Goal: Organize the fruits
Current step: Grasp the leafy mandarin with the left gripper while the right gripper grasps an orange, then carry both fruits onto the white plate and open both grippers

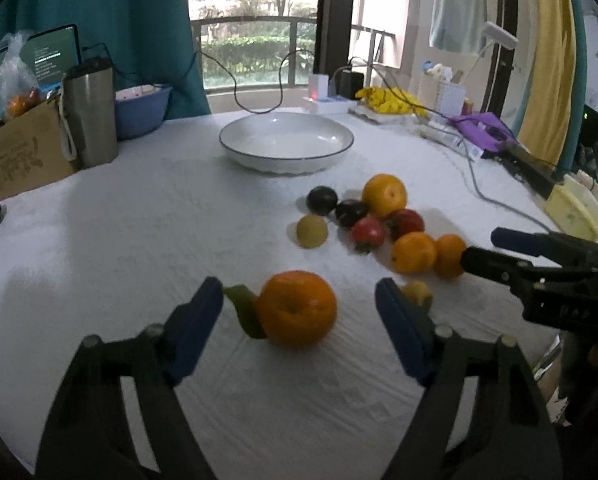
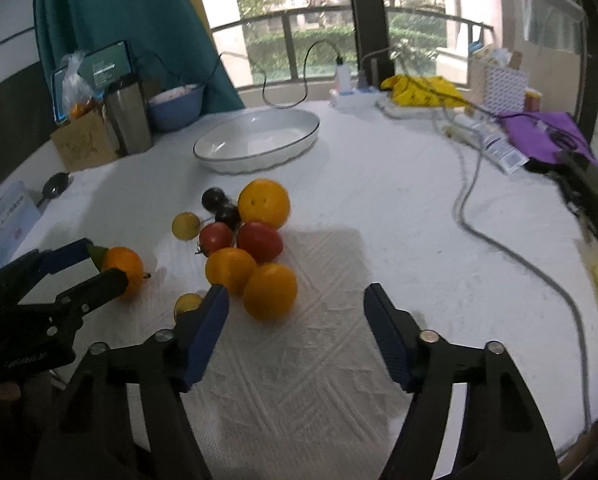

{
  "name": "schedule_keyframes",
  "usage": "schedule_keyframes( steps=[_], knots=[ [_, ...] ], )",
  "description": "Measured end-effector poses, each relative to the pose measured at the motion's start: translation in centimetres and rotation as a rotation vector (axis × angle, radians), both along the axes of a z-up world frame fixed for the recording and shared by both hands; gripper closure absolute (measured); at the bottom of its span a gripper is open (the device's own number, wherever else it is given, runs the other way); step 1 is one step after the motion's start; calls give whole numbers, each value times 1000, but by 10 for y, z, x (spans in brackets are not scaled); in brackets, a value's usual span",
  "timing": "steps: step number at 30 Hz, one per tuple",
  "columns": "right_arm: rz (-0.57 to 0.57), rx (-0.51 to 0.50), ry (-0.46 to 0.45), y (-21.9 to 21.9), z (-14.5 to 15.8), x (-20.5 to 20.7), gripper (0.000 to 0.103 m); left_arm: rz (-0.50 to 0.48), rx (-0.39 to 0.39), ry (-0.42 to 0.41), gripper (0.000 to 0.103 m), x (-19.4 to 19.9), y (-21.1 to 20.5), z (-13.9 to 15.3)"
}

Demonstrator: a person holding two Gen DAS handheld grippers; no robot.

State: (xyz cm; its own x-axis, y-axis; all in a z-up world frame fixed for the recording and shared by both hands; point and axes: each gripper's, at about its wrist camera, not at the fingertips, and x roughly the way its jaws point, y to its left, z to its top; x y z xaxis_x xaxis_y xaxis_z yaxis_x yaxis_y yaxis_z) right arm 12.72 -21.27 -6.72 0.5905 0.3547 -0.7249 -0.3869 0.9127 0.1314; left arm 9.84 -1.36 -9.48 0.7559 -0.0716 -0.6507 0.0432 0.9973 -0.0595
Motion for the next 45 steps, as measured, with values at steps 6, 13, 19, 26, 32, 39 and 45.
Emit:
schedule_keyframes(
  steps=[6, 13, 19, 26, 32, 39, 45],
  knots=[
    [34, -13, 47, 10, -12, 9, 39, 7, -17, 57, 24, 16, 7, -10],
    [52, -24, 57, 14, -18, 14, 56, -30, -44, 115, 55, 24, 6, -20],
    [60, -33, 52, 16, -17, 14, 67, -44, -60, 118, 57, 22, 7, -16],
    [29, -35, 16, 9, -1, 19, 67, -53, -68, 83, 57, 26, 9, -2],
    [24, -36, -26, 11, 17, 31, 67, -60, -93, 34, 57, 38, 13, 12],
    [29, -45, -66, 19, 35, 54, 67, -33, -104, -66, 57, 63, 25, 32],
    [38, -48, -99, 27, 45, 78, 67, -21, -113, -76, 57, 98, 34, 39]
  ],
)
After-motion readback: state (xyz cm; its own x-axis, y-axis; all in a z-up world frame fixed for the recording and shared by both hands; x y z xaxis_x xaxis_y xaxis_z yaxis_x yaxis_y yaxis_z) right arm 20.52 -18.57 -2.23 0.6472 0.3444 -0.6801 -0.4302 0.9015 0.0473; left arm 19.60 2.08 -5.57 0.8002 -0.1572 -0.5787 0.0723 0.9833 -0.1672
